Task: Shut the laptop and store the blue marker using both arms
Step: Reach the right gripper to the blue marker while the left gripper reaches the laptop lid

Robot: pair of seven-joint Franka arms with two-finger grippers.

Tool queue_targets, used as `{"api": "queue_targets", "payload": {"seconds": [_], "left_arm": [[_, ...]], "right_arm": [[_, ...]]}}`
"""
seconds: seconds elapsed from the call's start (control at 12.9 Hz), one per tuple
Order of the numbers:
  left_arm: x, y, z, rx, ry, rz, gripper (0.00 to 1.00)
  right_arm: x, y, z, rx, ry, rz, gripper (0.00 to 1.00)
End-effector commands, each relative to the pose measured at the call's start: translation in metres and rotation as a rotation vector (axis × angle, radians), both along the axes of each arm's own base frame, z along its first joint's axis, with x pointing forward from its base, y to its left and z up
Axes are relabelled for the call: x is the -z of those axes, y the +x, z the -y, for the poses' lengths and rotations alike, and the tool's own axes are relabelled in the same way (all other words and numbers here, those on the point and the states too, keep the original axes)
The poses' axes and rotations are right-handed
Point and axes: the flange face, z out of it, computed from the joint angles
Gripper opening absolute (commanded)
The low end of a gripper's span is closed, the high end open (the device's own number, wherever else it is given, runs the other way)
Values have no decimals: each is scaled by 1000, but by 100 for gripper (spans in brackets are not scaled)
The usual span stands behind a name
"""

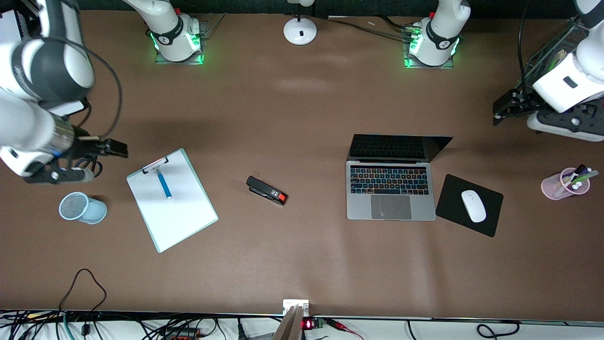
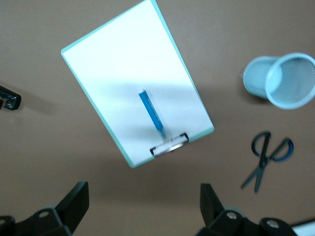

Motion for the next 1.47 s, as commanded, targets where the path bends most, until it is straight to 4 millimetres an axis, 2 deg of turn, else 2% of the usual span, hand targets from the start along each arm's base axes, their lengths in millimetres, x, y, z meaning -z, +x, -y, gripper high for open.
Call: {"api": "queue_targets", "payload": {"seconds": [0.0, 0.08, 0.31, 0.46, 0.54, 0.77, 0.93, 1.0, 1.08, 1.16, 1.24, 1.39], "left_arm": [[35, 13, 36, 107, 22, -87, 100], [49, 13, 59, 145, 26, -116, 100], [76, 7, 117, 22, 37, -151, 100], [95, -6, 156, -35, 55, -181, 100], [96, -15, 172, -45, 61, -184, 100], [102, -37, 209, -58, 82, -206, 99], [116, -54, 226, -41, 105, -239, 94], [125, -58, 227, -39, 112, -249, 85], [134, -60, 227, -38, 118, -259, 58], [143, -63, 224, -39, 128, -277, 37], [148, -65, 224, -38, 134, -286, 22], [148, -67, 222, -21, 163, -283, 1]], "right_arm": [[45, 21, 5, -183, 26, -3, 100], [65, 26, 7, -245, 33, -11, 100], [105, 37, 6, -322, 45, -5, 87], [131, 39, 2, -352, 93, 0, 79], [143, 39, 2, -355, 101, 3, 79], [171, 36, -1, -400, 92, 39, 73], [192, 35, -7, -445, 89, 53, 69], [202, 35, -8, -448, 90, 43, 68], [209, 35, -12, -455, 90, 40, 65], [219, 33, -26, -475, 95, 35, 63], [224, 32, -31, -484, 96, 30, 61], [236, 30, -35, -506, 97, 14, 56]]}}
